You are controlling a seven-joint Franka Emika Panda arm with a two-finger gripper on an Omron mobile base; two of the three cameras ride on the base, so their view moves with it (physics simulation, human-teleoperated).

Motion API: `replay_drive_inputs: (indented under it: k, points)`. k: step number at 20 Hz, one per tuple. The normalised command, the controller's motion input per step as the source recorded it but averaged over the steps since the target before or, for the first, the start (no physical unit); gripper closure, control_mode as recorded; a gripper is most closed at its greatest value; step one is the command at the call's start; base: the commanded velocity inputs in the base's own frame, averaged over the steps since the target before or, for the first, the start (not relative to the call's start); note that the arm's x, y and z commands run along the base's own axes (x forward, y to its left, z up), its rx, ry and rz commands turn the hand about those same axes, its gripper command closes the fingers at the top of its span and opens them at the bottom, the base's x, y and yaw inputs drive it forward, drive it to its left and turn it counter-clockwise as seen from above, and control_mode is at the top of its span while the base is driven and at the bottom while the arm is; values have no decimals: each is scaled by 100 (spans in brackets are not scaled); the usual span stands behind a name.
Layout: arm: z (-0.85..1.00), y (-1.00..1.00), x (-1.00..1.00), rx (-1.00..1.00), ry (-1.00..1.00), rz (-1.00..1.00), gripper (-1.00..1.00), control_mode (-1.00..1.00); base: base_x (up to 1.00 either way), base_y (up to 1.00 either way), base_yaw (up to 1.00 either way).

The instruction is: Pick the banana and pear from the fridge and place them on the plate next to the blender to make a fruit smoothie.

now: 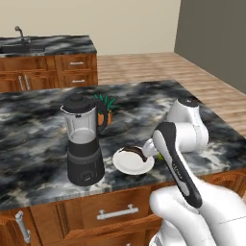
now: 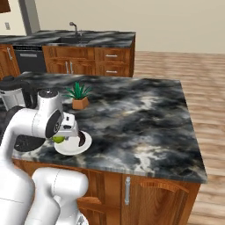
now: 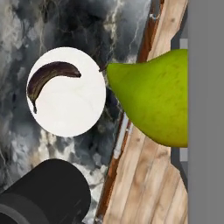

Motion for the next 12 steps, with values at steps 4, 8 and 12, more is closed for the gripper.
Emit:
replay_drive_inputs:
  k: [4, 8, 12]
  points:
    - [-61, 10, 62, -2, 0, 5, 100, -100, 0, 0, 0]
    - [-68, 19, 59, -2, 0, 2, 100, -100, 0, 0, 0]
    - [-61, 21, 66, 0, 0, 0, 100, -100, 0, 0, 0]
